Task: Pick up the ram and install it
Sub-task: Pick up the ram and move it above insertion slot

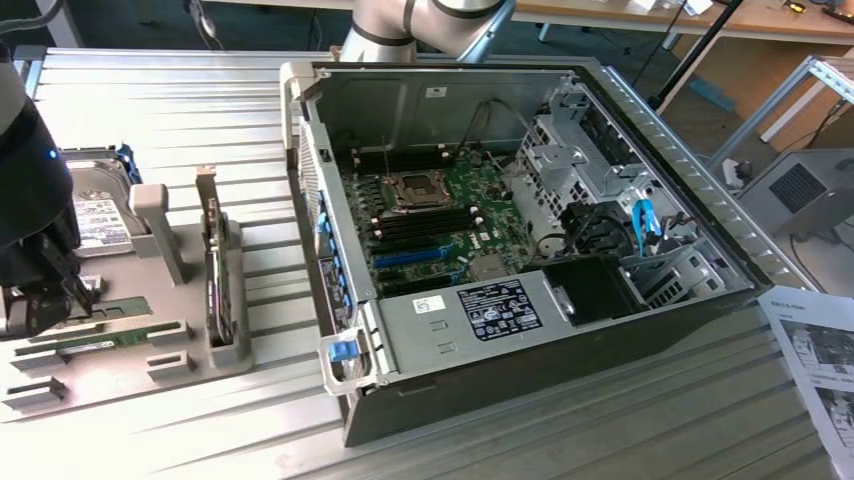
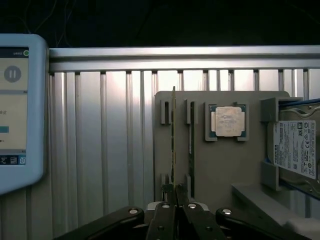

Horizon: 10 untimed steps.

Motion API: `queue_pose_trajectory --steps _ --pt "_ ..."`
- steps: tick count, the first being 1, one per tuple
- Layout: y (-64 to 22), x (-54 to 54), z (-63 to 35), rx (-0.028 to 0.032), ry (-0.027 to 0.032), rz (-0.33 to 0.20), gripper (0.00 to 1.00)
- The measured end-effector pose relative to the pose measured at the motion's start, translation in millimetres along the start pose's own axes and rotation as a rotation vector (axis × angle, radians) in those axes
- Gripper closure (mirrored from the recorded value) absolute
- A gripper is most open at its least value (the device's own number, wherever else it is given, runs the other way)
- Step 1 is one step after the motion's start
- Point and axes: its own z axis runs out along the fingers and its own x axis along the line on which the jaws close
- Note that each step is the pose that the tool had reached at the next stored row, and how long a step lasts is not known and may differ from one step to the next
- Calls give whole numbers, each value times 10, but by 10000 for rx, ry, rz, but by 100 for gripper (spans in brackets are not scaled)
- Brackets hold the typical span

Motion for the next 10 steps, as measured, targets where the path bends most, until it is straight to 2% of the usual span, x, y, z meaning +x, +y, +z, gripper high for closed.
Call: queue_pose_trajectory --steps 10 --pt "8 -1 -199 0 0 0 88"
